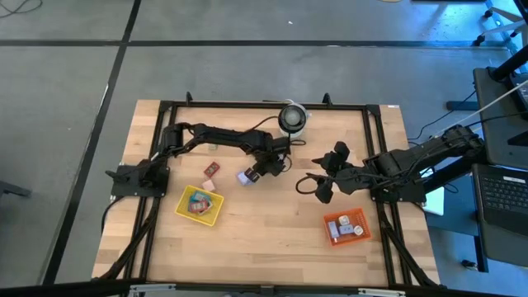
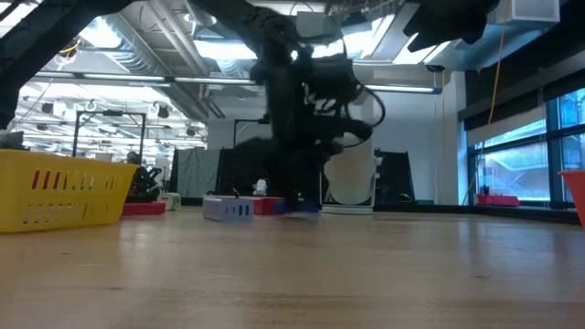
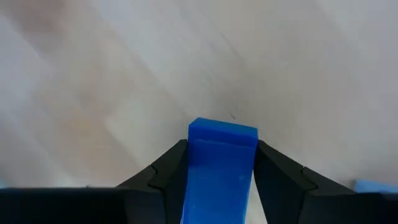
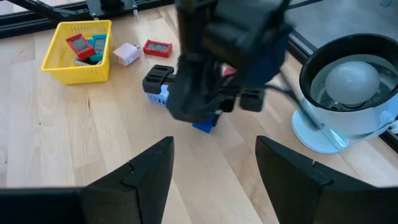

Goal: Pick & Place Office items
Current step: Put the blue digital timer into the yellow bin

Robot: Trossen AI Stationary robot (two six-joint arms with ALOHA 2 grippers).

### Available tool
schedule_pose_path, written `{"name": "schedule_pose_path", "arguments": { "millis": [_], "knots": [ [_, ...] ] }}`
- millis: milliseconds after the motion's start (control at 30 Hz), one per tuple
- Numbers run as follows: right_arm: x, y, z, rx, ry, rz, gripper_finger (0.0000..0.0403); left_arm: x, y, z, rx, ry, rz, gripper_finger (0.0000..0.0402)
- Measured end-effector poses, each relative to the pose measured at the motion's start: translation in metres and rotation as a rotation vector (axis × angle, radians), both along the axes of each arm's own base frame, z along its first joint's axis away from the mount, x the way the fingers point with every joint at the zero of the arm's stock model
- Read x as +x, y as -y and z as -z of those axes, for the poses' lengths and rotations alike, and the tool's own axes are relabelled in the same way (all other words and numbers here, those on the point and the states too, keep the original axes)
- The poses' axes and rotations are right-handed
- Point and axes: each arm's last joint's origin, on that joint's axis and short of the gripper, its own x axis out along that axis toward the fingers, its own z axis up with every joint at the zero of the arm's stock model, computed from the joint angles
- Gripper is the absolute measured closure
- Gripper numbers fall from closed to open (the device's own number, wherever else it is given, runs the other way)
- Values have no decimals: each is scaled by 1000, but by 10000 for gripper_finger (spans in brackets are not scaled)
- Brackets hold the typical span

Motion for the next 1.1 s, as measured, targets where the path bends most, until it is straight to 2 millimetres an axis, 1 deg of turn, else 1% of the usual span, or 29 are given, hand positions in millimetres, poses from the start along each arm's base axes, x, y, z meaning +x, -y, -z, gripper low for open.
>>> {"name": "schedule_pose_path", "arguments": {
  "millis": [100, 267, 433, 533, 633, 767, 900, 1000, 1100],
  "knots": [
    [0, 0, 0, 1, 1, 0, 174, 4, -12, -21, -47, 44, -63, 252],
    [0, 0, 0, 1, 1, 0, 174, 3, -27, -40, -90, 48, -133, 252],
    [0, 2, -1, -39, 18, 41, 174, -5, -38, -59, -109, 27, -205, 252],
    [-3, 3, -4, -43, 37, 53, 174, -13, -41, -80, -159, 82, -230, 252],
    [-6, 5, -10, -35, 69, 53, 174, -23, -41, -106, -249, 155, -253, 252],
    [-12, 7, -18, -34, 111, 40, 174, -41, -38, -146, -333, 256, -281, 253],
    [-15, 8, -24, -40, 143, 18, 174, -63, -28, -180, -439, 343, -277, 253],
    [-15, 8, -27, -39, 163, 11, 174, -82, -19, -194, -453, 381, -287, 253],
    [-14, 8, -28, -47, 171, 2, 174, -102, -10, -203, -465, 419, -310, 255]
  ]
}}
